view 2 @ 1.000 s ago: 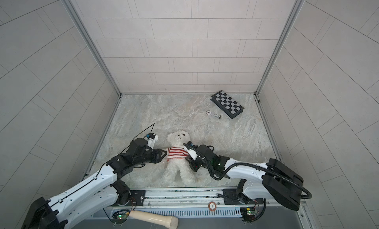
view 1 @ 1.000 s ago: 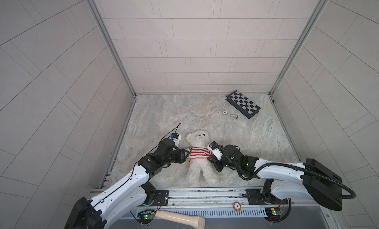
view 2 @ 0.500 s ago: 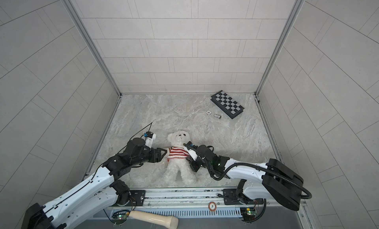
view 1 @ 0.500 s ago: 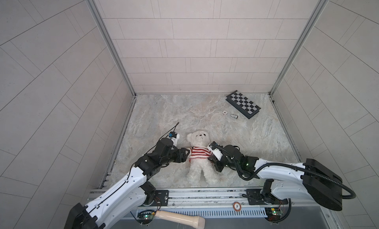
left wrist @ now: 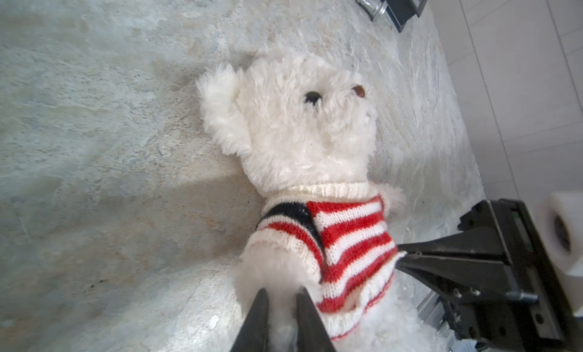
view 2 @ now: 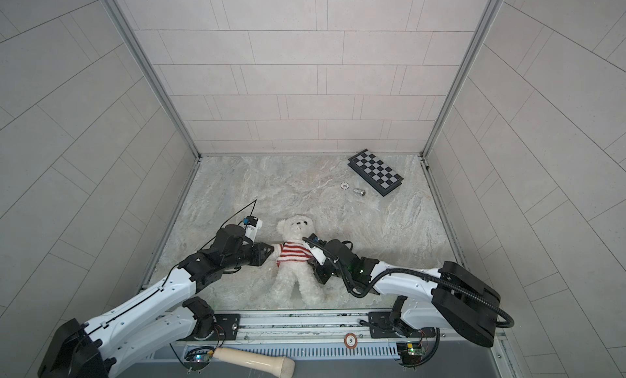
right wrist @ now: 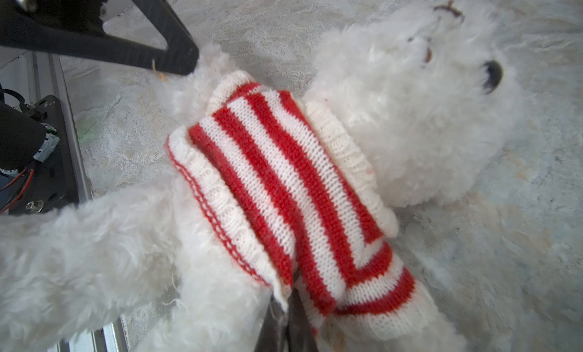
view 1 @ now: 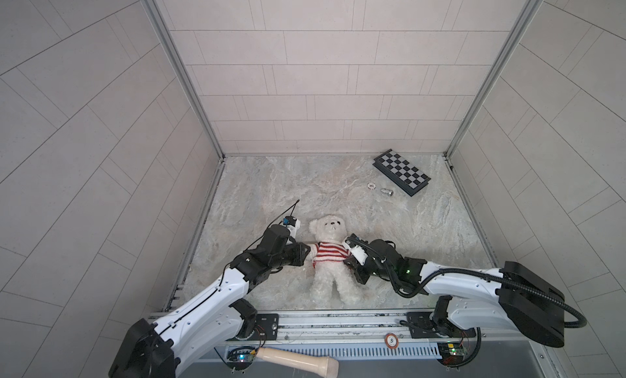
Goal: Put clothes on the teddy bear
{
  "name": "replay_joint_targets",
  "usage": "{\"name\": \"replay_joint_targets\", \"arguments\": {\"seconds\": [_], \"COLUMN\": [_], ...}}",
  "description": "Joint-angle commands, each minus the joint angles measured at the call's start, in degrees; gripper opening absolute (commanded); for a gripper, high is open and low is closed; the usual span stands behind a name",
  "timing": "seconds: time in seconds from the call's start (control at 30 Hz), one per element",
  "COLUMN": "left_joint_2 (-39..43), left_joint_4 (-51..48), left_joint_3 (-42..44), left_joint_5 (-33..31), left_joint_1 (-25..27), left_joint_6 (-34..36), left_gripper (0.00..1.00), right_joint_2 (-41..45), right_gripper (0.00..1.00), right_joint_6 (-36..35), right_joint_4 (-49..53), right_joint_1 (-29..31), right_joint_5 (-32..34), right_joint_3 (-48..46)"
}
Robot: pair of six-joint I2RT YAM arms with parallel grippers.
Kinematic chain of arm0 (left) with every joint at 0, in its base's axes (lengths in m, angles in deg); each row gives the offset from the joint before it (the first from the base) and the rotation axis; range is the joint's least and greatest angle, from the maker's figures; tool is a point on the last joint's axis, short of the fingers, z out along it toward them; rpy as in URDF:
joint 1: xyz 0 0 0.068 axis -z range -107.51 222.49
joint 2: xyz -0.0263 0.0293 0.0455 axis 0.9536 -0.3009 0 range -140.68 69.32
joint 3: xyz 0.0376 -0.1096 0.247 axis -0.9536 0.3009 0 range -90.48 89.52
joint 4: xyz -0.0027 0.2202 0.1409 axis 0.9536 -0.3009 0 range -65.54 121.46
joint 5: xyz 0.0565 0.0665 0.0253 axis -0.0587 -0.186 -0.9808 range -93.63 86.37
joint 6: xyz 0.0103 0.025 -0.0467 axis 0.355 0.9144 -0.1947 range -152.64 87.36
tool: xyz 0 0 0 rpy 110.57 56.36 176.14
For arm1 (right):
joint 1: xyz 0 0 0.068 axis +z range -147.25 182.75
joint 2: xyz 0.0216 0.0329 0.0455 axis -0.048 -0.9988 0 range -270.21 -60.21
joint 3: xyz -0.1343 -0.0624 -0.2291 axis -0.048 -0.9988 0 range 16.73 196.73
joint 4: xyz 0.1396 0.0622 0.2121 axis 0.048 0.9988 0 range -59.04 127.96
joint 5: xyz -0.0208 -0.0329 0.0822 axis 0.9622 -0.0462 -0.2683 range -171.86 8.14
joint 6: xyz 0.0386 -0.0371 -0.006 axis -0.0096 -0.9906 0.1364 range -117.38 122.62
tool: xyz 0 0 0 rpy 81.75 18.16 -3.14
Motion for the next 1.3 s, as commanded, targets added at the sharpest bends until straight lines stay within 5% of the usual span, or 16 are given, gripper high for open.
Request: {"name": "replay_joint_targets", "arguments": {"seconds": [0.0, 0.27, 0.7, 1.0, 1.27], "left_joint_2": [1.12, 3.03, 3.95, 4.2, 3.99], "left_joint_4": [1.29, 0.1, 2.01, 3.26, 3.71], "left_joint_3": [0.69, -0.09, 0.18, 0.29, 0.05], "left_joint_5": [0.39, -0.26, 1.33, 2.05, 2.06], "left_joint_1": [-0.38, -0.38, -0.39, -0.38, -0.34], "left_joint_6": [0.23, -0.31, -1.21, -2.37, -2.65], "left_gripper": [0.1, 0.0, 0.0, 0.0, 0.0], "right_joint_2": [0.74, 4.59, 8.02, -6.3, -10.41], "right_gripper": [0.0, 0.03, 0.52, 0.48, 0.45], "right_joint_6": [-1.37, -3.24, -10.59, -19.53, -24.01], "right_joint_4": [1.18, 0.0, 5.99, 7.15, 10.96], "right_joint_1": [0.2, 0.17, 0.52, 5.66, 6.83], "right_joint_5": [1.0, 1.53, 3.4, 0.72, 1.11], "right_joint_3": [0.18, -1.68, 5.56, 19.92, 22.36]}}
